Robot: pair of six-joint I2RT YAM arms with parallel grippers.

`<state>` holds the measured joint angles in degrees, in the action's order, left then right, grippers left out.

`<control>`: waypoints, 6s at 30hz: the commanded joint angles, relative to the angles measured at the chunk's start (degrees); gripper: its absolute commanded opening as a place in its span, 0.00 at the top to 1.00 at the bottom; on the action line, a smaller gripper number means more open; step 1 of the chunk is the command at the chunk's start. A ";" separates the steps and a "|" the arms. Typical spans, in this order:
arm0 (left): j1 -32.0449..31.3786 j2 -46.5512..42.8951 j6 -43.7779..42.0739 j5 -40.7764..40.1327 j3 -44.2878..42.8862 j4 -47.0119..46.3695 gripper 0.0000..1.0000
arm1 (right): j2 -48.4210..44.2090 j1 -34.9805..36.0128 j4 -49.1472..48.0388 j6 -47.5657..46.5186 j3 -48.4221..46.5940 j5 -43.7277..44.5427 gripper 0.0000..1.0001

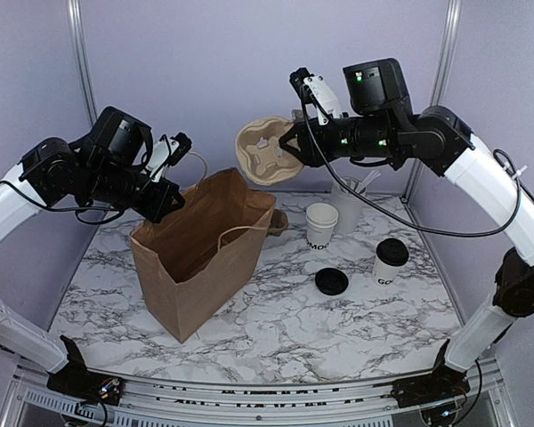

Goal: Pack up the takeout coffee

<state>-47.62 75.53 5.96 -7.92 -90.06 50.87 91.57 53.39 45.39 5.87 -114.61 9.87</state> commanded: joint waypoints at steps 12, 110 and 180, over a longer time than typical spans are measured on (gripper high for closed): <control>-3.82 4.83 6.70 -0.28 -6.62 -2.80 1.00 | 1.27 2.91 -11.90 3.24 1.82 -19.20 0.69; -4.86 -3.90 19.54 15.25 9.38 -24.73 0.54 | 9.26 2.67 16.20 2.22 2.90 -17.21 0.70; -4.77 -9.70 12.65 21.11 21.52 -33.01 0.76 | 23.57 5.20 31.38 3.47 -12.29 -9.36 0.60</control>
<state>-52.23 66.52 18.83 12.99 -68.38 19.44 113.89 57.91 74.94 9.02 -125.03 0.58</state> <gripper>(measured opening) 0.235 0.382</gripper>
